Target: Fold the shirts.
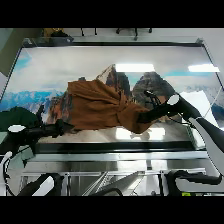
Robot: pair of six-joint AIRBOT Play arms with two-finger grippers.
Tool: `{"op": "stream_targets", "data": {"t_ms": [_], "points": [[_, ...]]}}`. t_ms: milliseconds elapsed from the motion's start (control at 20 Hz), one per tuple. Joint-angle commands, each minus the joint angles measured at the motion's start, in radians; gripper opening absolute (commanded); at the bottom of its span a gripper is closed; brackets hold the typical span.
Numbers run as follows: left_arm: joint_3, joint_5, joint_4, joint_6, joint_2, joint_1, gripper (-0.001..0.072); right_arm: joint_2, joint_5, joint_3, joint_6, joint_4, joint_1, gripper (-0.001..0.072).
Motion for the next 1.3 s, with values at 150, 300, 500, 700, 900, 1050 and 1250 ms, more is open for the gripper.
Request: {"op": "stream_targets", "data": {"t_ms": [150, 300, 500, 700, 900, 1050, 1250], "points": [[0.346, -0.295, -0.182, -0.062, 0.168, 0.001, 0.0011, 0.185, 0.115, 0.245, -0.032, 0.397, -0.083, 0.0023], [0.669, -0.294, -0.237, -0.106, 0.285, 0.022, 0.0011, 0.336, 0.072, 0.464, -0.095, 0.649, -0.246, 0.0023], [1.093, -0.195, -0.180, -0.140, 0.376, 0.225, 0.0011, 0.521, -0.094, 0.639, -0.104, 0.683, -0.494, 0.0024], [1.349, -0.164, -0.061, -0.174, 0.346, 0.314, 0.0011, 0.658, -0.171, 0.648, -0.185, 0.694, -0.633, 0.0023], [1.429, -0.165, 0.002, -0.178, 0.206, 0.218, 0.0010, 0.640, -0.037, 0.637, -0.179, 0.715, -0.703, 0.0024], [1.368, -0.136, 0.040, -0.158, 0.065, 0.054, 0.0010, 0.583, 0.068, 0.489, -0.213, 0.882, -0.758, 0.0024], [1.207, -0.018, 0.373, -0.124, -0.169, -0.216, 0.0010, 0.502, 0.012, 0.175, -0.329, 0.896, -0.667, 0.0024]]}}
